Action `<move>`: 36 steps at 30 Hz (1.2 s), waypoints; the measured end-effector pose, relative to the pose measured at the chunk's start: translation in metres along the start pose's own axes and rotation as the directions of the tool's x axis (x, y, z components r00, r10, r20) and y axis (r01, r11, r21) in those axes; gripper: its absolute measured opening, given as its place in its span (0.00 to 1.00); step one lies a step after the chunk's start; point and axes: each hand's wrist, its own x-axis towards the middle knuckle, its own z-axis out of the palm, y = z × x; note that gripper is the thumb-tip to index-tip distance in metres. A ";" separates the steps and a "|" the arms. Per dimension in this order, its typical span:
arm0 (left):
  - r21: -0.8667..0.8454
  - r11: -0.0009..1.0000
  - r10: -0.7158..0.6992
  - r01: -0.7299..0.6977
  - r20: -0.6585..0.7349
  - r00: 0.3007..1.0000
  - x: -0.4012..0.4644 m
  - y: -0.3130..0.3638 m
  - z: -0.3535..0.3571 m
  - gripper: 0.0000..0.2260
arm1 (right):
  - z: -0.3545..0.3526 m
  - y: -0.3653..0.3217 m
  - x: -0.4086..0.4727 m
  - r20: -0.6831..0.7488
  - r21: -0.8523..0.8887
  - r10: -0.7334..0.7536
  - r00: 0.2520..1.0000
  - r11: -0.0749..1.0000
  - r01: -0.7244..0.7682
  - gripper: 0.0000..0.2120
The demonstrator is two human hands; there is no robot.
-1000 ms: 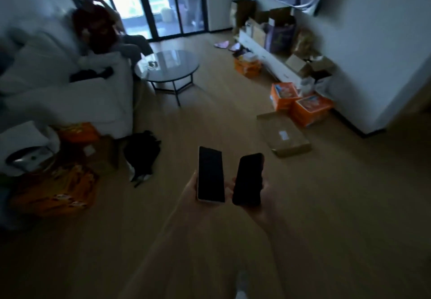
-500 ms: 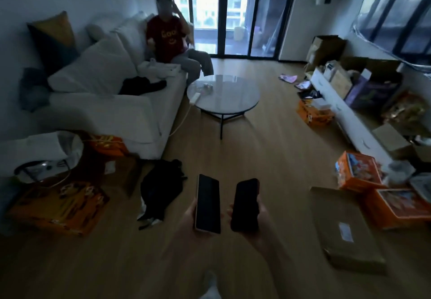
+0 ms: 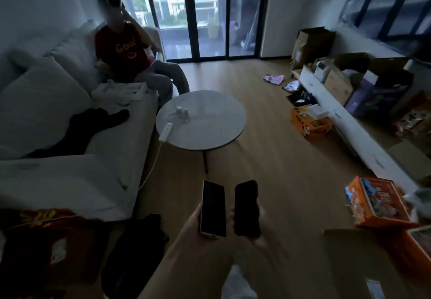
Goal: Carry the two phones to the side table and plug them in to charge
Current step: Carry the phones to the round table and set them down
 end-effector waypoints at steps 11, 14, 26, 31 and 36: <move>-0.041 0.984 0.163 -0.172 -0.167 0.972 0.192 0.241 0.065 0.25 | 0.098 -0.169 0.287 0.087 -0.268 0.126 0.988 0.958 -0.099 0.28; -0.011 0.985 0.164 -0.171 -0.239 0.957 0.255 0.293 0.051 0.24 | 0.111 -0.189 0.357 0.013 -0.275 0.153 0.988 0.951 -0.144 0.29; 0.107 0.991 0.117 -0.078 -0.433 0.894 0.500 0.421 -0.064 0.20 | 0.095 -0.190 0.612 -0.196 -0.225 0.231 0.953 0.935 -0.273 0.31; 0.116 0.991 0.122 -0.071 -0.531 0.838 0.596 0.444 -0.132 0.19 | 0.063 -0.159 0.716 -0.263 -0.110 0.303 0.916 0.934 -0.340 0.29; 0.171 0.984 0.132 -0.049 -0.520 0.844 0.673 0.462 -0.183 0.21 | 0.032 -0.146 0.791 -0.268 -0.028 0.325 0.907 0.938 -0.345 0.30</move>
